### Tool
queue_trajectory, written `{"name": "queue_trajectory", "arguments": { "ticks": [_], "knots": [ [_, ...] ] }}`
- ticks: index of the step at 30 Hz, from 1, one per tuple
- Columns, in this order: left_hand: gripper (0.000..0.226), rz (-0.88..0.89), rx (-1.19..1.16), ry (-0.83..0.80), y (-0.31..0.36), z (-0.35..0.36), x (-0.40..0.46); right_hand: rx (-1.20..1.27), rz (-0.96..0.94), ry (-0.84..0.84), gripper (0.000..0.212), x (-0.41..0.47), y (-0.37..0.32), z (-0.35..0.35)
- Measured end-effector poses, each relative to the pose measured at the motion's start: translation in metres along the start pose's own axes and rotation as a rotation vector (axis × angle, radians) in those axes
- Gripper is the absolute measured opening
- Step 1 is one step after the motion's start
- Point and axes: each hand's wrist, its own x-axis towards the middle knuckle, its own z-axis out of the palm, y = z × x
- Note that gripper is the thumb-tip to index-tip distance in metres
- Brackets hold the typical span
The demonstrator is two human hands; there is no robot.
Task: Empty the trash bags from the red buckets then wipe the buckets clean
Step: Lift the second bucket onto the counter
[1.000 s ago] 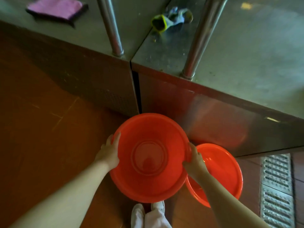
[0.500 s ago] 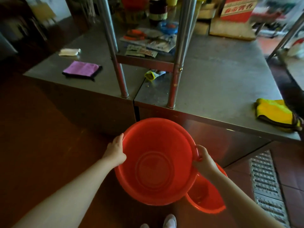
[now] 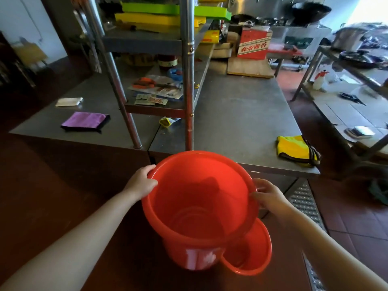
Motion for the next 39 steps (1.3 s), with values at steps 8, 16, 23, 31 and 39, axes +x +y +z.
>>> {"name": "queue_trajectory", "arguments": {
  "ticks": [8, 16, 23, 31, 39],
  "knots": [
    [0.054, 0.095, -0.103, 0.062, 0.091, 0.01, -0.012, 0.095, -0.039, 0.01, 0.036, -0.02, -0.041, -0.087],
    [0.041, 0.145, -0.193, 0.122, 0.176, 0.025, -0.024, 0.188, -0.103, -0.007, 0.041, -0.027, -0.08, -0.177],
    [0.05, 0.214, -0.21, 0.19, 0.226, 0.036, -0.022, 0.081, -0.213, 0.027, 0.036, -0.028, -0.103, -0.226],
    [0.056, 0.321, -0.169, 0.228, 0.272, 0.031, -0.002, -0.038, -0.298, 0.136, 0.042, 0.008, -0.126, -0.249],
    [0.054, 0.356, -0.133, 0.244, 0.292, 0.035, 0.061, -0.081, -0.328, 0.225, 0.04, 0.064, -0.149, -0.249]
  ]
}}
